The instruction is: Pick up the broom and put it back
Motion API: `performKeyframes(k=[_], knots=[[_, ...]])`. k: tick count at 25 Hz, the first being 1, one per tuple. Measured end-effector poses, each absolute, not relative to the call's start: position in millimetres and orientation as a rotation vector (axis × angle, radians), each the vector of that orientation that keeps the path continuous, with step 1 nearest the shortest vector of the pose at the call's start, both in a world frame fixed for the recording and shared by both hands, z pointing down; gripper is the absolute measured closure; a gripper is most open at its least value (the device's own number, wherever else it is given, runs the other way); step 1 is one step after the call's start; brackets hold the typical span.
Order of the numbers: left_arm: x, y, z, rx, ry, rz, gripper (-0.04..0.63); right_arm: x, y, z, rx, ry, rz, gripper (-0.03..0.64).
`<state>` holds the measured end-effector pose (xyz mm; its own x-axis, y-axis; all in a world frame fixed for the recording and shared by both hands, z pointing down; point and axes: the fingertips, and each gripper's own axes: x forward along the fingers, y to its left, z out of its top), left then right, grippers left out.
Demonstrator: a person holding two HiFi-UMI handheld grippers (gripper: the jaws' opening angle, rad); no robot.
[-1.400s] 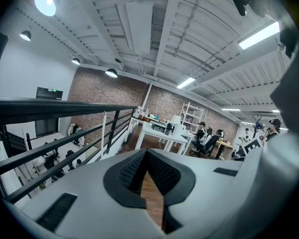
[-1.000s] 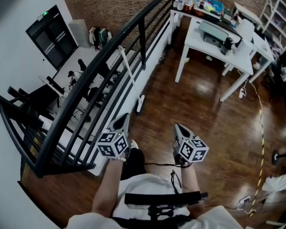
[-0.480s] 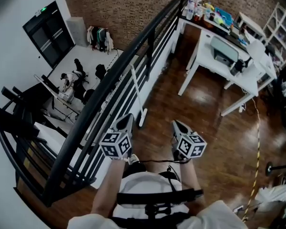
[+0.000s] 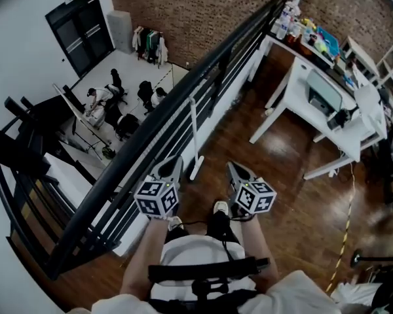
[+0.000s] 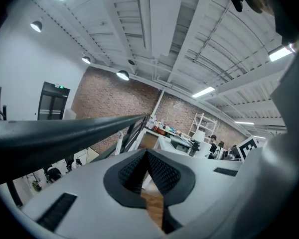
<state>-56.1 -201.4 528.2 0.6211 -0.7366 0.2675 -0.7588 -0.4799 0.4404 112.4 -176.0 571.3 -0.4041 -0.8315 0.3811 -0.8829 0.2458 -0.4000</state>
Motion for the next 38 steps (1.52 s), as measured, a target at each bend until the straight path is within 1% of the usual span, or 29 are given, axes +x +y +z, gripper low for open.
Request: performKeyframes(k=[6, 10, 11, 13, 14, 18, 26, 38], knots=[[-40, -220, 536, 2.255, -1.264, 0.059, 0.607, 106, -236, 580, 1.448, -2.488, 0.791, 0.580], [-36, -229, 541, 2.225, -1.314, 0.082, 0.607, 96, -280, 591, 1.312, -2.514, 0.699, 0.463], [-36, -232, 542, 2.217, -1.330, 0.087, 0.607, 92, -293, 593, 1.285, -2.519, 0.676, 0.455], [-40, -236, 544, 2.192, -1.363, 0.090, 0.607, 83, -319, 599, 1.242, -2.517, 0.630, 0.399], [-42, -238, 545, 2.178, -1.377, 0.088, 0.607, 78, -332, 602, 1.225, -2.510, 0.606, 0.382], [-47, -248, 551, 2.134, -1.436, 0.092, 0.607, 64, -375, 615, 1.180, -2.478, 0.541, 0.373], [-40, -295, 560, 2.086, -1.523, 0.133, 0.607, 42, -431, 646, 1.098, -2.443, 0.551, 0.373], [-25, -326, 565, 2.040, -1.563, 0.115, 0.607, 18, -475, 681, 1.004, -2.411, 0.548, 0.378]])
